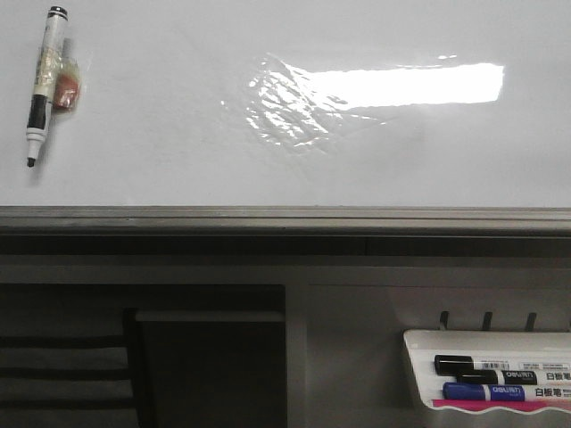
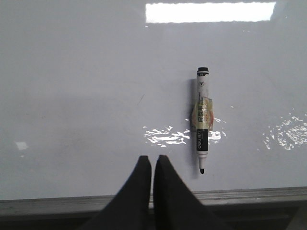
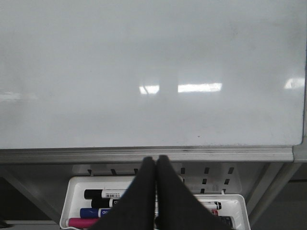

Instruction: Write number 7 on whiteboard

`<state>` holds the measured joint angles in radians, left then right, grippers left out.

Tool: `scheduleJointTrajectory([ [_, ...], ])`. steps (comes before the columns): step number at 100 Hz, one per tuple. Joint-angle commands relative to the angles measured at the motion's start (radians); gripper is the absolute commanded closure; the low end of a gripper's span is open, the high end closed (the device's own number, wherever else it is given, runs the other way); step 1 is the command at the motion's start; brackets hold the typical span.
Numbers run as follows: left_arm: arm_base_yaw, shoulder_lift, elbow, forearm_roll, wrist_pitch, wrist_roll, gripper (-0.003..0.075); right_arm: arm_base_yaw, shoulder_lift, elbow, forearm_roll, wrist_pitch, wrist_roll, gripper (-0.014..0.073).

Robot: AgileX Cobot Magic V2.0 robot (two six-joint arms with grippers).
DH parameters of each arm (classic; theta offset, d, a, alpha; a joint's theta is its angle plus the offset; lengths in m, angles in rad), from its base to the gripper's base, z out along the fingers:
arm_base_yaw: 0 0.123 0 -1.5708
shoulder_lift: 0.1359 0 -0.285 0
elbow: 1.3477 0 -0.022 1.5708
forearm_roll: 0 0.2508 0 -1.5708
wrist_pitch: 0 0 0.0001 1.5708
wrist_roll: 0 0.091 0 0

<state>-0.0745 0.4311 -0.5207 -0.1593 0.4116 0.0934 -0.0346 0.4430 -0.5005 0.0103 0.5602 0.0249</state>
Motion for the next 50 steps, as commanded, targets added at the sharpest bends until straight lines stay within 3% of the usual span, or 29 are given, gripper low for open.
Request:
scheduleJointTrajectory([
  [1,0.003,0.021,-0.037,-0.004,-0.065,0.001,0.0741,-0.004,0.016,-0.036,-0.001,-0.07,-0.009,0.0665],
  [50,0.003,0.02,-0.037,-0.004,-0.069,0.001,0.0741,-0.004,0.016,-0.036,0.003,-0.064,-0.009,0.0665],
])
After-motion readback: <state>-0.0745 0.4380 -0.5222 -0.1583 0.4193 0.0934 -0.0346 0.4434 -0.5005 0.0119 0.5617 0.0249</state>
